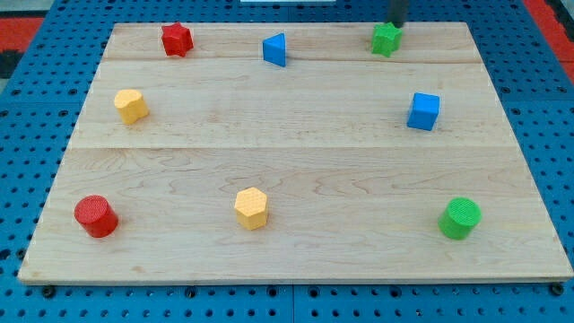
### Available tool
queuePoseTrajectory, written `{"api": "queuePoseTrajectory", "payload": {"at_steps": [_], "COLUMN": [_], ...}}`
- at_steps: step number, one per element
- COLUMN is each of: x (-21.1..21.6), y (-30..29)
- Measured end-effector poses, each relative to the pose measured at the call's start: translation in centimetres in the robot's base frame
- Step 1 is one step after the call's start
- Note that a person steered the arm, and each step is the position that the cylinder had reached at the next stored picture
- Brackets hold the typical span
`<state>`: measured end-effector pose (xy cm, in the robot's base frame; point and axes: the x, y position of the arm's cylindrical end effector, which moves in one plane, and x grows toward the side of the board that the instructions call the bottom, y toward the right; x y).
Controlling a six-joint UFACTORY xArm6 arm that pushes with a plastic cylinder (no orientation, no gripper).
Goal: Move your arm to the right of the yellow hexagon
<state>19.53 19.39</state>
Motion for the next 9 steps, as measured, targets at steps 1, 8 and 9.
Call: {"api": "queuePoseTrajectory", "payload": {"at_steps": [1,8,9], "x": [5.0,22.0,23.8], "y": [4.3,1.8,-3.7]}}
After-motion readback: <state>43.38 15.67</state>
